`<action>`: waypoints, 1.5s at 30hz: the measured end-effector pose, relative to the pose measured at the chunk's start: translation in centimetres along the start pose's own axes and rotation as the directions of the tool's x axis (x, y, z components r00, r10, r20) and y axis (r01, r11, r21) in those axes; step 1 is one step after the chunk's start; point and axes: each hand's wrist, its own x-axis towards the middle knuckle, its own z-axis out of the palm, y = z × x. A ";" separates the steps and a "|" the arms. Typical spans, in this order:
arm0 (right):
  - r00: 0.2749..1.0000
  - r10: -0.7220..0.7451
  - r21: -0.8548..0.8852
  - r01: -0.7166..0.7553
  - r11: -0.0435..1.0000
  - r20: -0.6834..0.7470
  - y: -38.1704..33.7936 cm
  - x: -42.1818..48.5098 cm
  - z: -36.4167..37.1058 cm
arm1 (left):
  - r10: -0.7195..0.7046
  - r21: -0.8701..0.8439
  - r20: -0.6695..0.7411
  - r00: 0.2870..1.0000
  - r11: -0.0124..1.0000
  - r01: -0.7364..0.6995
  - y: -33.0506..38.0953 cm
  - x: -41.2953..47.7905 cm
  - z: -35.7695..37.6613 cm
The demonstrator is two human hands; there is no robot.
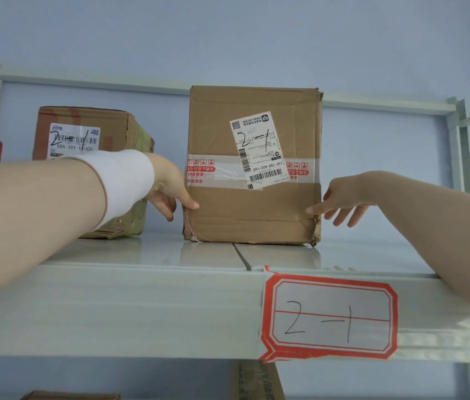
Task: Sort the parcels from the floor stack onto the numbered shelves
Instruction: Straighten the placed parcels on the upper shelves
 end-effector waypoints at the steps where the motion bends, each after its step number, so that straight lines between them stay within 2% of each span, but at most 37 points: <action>1: 1.000 0.013 -0.023 -0.013 1.000 -0.018 -0.1 -0.4 0.0 | -0.011 0.029 -0.009 1.000 1.000 0.011 0.0 -0.4 -0.2; 6: 0.992 0.047 -0.082 -0.057 0.995 -0.117 -0.2 -2.6 0.0 | -0.002 0.121 -0.067 0.998 0.993 0.010 0.2 -3.2 -2.4; 11: 0.971 -0.008 -0.196 -0.040 0.980 -0.240 -0.4 -5.4 0.0 | 0.004 0.344 -0.151 0.989 0.938 0.048 0.2 -6.3 -3.1; 17: 0.967 -0.062 -0.227 0.004 0.974 -0.247 -2.0 -10.8 0.7 | 0.162 0.557 -0.288 0.944 0.830 0.027 0.3 -10.9 -1.7; 23: 0.929 -0.162 -0.240 0.082 0.967 -0.332 -5.0 -17.6 1.1 | 0.349 0.598 -0.294 0.890 0.793 -0.114 1.4 -17.0 -1.6; 27: 0.912 -0.193 -0.243 0.108 0.964 -0.362 -6.4 -21.3 2.1 | 0.422 0.621 -0.253 0.871 0.761 -0.188 1.4 -19.9 -0.8; 39: 0.855 -0.328 -0.215 0.260 0.941 -0.402 -5.9 -29.7 3.5 | 0.446 0.591 -0.255 0.858 0.774 -0.226 2.3 -30.1 2.6; 45: 0.842 -0.376 -0.232 0.305 0.924 -0.388 -3.7 -33.4 4.2 | 0.461 0.561 -0.201 0.864 0.777 -0.285 3.6 -33.3 6.2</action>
